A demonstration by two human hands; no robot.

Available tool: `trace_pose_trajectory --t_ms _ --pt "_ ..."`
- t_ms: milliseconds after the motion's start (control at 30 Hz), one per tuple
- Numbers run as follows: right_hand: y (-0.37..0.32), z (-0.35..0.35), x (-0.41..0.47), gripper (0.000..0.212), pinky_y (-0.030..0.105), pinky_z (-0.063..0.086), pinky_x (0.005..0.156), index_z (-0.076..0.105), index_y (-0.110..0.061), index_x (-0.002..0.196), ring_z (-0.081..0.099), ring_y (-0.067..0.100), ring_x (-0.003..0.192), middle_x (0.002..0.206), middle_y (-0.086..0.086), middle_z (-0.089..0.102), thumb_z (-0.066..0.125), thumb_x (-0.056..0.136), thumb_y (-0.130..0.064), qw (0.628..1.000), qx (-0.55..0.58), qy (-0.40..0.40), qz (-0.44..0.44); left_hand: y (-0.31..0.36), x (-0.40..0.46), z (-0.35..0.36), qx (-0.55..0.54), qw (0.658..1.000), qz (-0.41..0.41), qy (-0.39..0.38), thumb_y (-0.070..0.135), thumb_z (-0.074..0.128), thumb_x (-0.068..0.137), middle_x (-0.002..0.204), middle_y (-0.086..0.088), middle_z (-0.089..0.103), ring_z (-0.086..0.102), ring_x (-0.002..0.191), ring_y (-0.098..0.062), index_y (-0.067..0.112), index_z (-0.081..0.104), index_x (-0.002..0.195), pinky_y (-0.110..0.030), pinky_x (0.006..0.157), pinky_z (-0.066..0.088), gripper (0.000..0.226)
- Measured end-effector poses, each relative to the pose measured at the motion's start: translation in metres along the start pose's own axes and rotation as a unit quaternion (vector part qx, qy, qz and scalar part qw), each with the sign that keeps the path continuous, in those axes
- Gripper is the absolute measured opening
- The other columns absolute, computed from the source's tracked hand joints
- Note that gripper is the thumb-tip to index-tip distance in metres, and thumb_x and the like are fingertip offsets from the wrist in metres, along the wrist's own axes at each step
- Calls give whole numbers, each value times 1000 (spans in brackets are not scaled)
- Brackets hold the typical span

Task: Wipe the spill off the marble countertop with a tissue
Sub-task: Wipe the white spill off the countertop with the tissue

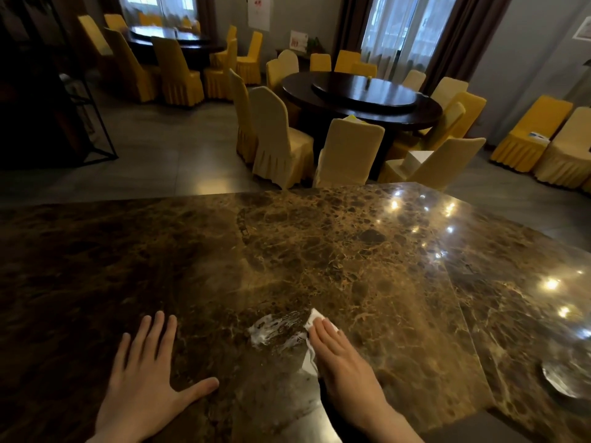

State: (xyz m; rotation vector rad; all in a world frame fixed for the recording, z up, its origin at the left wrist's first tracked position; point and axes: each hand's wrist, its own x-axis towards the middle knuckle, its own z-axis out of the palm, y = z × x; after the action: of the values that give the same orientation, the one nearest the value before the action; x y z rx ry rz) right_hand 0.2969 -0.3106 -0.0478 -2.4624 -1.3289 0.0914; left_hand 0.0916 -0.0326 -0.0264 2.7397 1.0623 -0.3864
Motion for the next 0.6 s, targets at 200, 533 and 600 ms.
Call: trace_pose_trajectory --t_ms 200,533,600 --pt "-4 -2 73 55 36 5 126 9 -18 160 -5 17 154 168 1 2 32 109 -23 999 -6 -30 43 0 -1 1 1 1000 4 17 116 -1 44 164 0 -38 -36 152 -20 23 -36 152 -49 131 -14 147" --pt "-5 2 52 55 33 5 125 14 -26 159 -5 5 152 165 -11 4 34 107 -26 1000 3 -8 17 -1 -2 3 -14 1000 8 24 116 0 43 164 1 -39 -37 152 -19 24 -34 152 -49 130 -16 147" --pt "-4 -5 78 55 35 4 126 14 -20 159 -1 14 154 167 -3 5 34 108 -23 998 15 -23 48 -1 -2 3 -10 1000 8 23 116 0 44 164 1 -40 -39 151 -18 25 -36 152 -49 130 -17 145"
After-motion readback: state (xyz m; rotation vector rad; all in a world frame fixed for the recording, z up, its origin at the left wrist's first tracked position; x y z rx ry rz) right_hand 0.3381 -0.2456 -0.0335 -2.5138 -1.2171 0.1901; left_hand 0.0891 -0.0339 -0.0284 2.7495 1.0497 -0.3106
